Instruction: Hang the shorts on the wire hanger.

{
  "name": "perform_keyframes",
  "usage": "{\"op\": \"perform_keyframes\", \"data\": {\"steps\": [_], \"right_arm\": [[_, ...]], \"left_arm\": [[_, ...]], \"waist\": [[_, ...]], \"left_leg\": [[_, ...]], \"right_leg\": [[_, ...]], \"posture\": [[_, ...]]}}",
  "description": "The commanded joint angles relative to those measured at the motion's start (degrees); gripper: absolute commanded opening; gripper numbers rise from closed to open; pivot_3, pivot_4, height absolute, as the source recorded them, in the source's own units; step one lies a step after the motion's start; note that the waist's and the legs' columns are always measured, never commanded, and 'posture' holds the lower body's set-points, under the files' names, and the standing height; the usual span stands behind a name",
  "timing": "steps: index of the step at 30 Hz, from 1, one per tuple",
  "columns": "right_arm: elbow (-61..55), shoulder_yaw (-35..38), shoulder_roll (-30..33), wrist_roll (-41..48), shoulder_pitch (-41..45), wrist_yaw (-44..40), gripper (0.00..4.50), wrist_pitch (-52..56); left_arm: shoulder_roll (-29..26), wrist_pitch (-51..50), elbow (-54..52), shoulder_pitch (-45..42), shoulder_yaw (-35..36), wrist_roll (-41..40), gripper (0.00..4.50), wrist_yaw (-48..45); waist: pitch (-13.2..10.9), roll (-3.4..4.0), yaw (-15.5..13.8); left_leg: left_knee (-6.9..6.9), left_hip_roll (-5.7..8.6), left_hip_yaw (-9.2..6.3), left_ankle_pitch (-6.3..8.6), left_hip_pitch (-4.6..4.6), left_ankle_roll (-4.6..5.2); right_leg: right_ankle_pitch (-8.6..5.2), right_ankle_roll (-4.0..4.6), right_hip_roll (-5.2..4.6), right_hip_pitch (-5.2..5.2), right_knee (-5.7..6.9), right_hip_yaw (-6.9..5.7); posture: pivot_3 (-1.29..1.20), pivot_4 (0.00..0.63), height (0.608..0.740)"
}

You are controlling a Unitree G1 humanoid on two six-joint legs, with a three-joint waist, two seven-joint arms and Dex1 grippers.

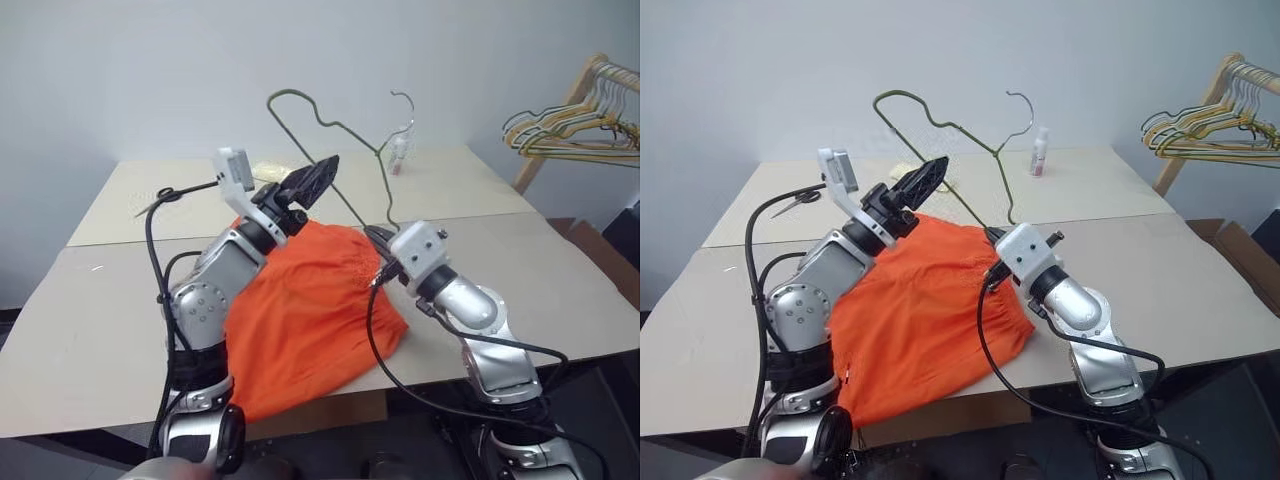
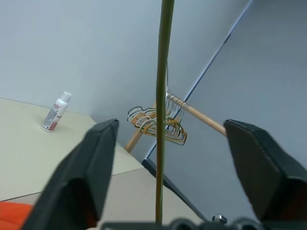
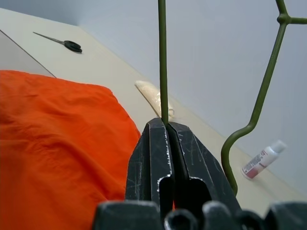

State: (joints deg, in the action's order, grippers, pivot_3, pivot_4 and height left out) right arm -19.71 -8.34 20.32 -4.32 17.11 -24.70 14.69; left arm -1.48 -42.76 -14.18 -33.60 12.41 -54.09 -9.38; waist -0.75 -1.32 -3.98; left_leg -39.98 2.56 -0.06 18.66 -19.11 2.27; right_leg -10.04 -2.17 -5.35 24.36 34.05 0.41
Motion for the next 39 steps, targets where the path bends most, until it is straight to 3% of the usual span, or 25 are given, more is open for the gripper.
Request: {"op": "perform_keyframes", "data": {"steps": [1,8,9,13,16,21,24,26,32,35,39], "right_arm": [[-1.00,0.82,0.16,-0.37,0.30,0.81,0.00,-2.13],[-0.67,1.26,1.22,-1.04,-0.04,0.70,0.00,-3.13],[-0.56,1.32,1.28,-1.25,0.06,0.78,0.00,-3.29],[-0.30,0.28,2.55,-3.92,0.03,0.90,0.00,-5.47],[-0.75,-0.38,3.47,-4.12,-0.32,-0.69,0.80,-5.95],[-2.35,1.06,4.88,-1.52,-0.34,-3.77,2.55,-6.12],[-4.89,5.63,5.36,8.90,-0.93,-9.14,3.64,-1.74],[-6.60,10.69,7.27,20.33,-1.21,-14.20,4.38,6.34],[-3.30,18.16,21.47,42.70,0.19,-30.47,4.45,27.05],[0.44,16.53,26.15,46.61,1.90,-37.56,4.45,30.25],[5.80,14.13,26.19,48.61,7.23,-41.19,4.45,32.55]], "left_arm": [[0.66,2.09,-0.32,-2.22,-0.20,0.15,2.58,1.03],[0.64,3.90,0.46,-2.28,-1.47,2.68,0.12,1.78],[0.71,4.22,0.75,-2.29,-1.52,2.84,0.02,1.68],[0.62,4.28,1.78,-2.23,-1.81,2.74,0.02,0.98],[-1.80,5.76,-0.02,-1.32,-4.60,5.43,0.00,-3.57],[-5.75,11.38,0.36,-1.30,-5.64,9.28,0.00,-11.03],[-8.30,12.68,2.41,-2.36,-3.45,7.38,0.00,-16.27],[-10.96,13.95,3.41,-2.77,-2.39,7.25,0.00,-21.02],[-18.57,11.79,5.59,-4.06,4.31,-3.97,0.00,-38.66],[-21.60,10.21,6.72,-4.02,6.13,-8.84,0.00,-46.88],[-23.64,9.41,8.80,-4.31,6.22,-10.40,0.00,-52.37]], "waist": [[0.00,0.00,0.01],[0.00,0.00,0.03],[0.00,0.00,0.02],[0.00,0.00,0.05],[0.00,-0.01,0.18],[-0.01,0.00,0.34],[-0.01,0.00,0.36],[-0.01,0.00,0.34],[-0.04,0.01,0.20],[-0.04,0.01,0.61],[-0.04,0.01,0.75]], "left_leg": [[0.00,0.01,0.00,0.00,0.00,0.00],[0.00,0.01,0.00,0.00,0.00,0.00],[0.00,0.01,0.00,0.00,0.00,0.00],[0.00,0.01,-0.01,0.00,0.00,0.00],[0.00,0.02,0.00,0.00,-0.01,0.00],[0.00,0.01,0.02,0.00,0.01,0.01],[0.01,-0.02,0.01,0.00,0.01,0.01],[-0.01,-0.04,0.01,0.02,0.00,0.04],[-0.12,-0.22,0.02,0.33,-0.02,0.60],[-0.15,-0.29,0.08,0.40,0.02,0.72],[-0.19,-0.29,0.11,0.40,0.17,0.73]], "right_leg": [[0.00,0.00,0.00,0.00,0.00,0.00],[0.00,0.00,0.00,0.00,0.00,0.00],[0.00,0.00,0.00,-0.01,0.00,0.00],[0.00,0.00,0.00,-0.01,-0.01,0.00],[0.00,0.00,0.00,-0.01,-0.02,0.00],[0.00,0.01,0.01,-0.02,-0.02,0.01],[-0.01,0.01,0.03,-0.01,-0.03,0.00],[-0.01,0.01,0.03,-0.03,-0.04,-0.01],[-0.01,0.02,0.02,-0.08,-0.07,-0.07],[-0.03,0.04,0.07,-0.12,-0.07,-0.07],[-0.03,0.04,0.09,-0.27,-0.04,-0.04]], "posture": [[0.13,0.000,0.740],[0.13,0.000,0.740],[0.12,0.000,0.740],[0.12,0.000,0.740],[0.11,0.000,0.740],[0.11,0.000,0.740],[0.11,0.000,0.740],[0.11,0.000,0.740],[0.11,0.000,0.740],[0.10,0.000,0.740],[0.10,0.000,0.740]]}}
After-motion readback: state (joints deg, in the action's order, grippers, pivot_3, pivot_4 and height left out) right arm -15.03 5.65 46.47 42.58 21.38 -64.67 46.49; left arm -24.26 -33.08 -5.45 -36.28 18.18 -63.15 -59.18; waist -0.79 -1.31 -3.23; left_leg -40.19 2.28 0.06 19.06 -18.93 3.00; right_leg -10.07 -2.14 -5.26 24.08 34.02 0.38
